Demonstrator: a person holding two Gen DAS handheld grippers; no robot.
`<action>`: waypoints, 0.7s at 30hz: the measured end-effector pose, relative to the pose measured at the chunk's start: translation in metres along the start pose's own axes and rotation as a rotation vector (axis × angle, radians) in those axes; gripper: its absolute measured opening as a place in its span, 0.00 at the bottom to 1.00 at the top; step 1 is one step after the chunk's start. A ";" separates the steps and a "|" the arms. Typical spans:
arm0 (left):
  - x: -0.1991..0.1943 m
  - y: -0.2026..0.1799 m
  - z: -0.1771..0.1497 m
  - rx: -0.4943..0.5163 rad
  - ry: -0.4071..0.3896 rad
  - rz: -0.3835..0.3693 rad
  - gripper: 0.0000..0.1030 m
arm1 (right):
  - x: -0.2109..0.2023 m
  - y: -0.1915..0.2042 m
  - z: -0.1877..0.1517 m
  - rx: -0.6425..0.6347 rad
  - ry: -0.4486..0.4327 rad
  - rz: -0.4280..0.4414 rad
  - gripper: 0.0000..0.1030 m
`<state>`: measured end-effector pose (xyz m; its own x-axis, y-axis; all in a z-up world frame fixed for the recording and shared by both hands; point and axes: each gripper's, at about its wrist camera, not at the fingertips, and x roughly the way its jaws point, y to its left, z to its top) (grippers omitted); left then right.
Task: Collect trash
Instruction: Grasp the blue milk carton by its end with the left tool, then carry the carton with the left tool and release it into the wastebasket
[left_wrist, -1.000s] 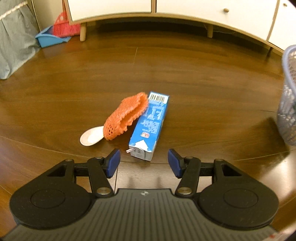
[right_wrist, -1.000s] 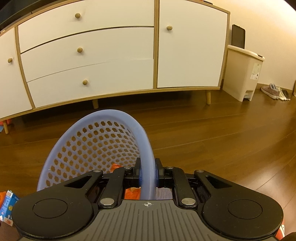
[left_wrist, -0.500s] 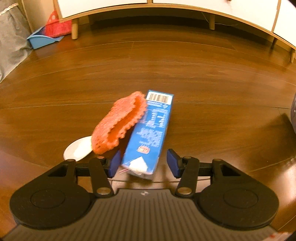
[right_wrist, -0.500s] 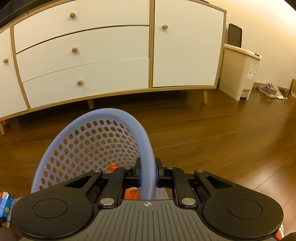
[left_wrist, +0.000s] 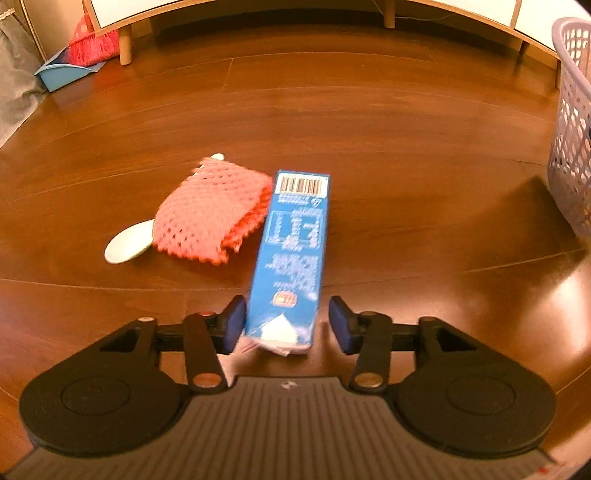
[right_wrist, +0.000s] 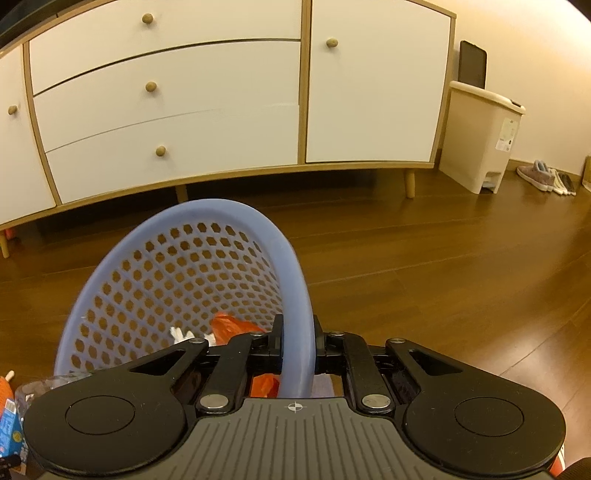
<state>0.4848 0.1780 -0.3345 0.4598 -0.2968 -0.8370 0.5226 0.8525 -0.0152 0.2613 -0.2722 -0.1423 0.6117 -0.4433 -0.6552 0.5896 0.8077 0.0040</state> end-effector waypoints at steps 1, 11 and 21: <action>0.000 -0.002 0.003 0.003 -0.004 0.002 0.47 | 0.000 -0.001 0.000 0.001 0.001 0.001 0.06; -0.003 -0.014 0.019 0.016 -0.020 0.013 0.32 | -0.001 0.002 0.001 -0.010 0.001 0.022 0.05; -0.063 -0.023 0.038 -0.007 -0.140 -0.064 0.32 | -0.003 0.018 0.005 -0.020 0.021 0.044 0.05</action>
<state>0.4713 0.1609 -0.2605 0.5216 -0.4076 -0.7496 0.5495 0.8325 -0.0704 0.2730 -0.2583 -0.1362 0.6255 -0.3990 -0.6705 0.5515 0.8340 0.0181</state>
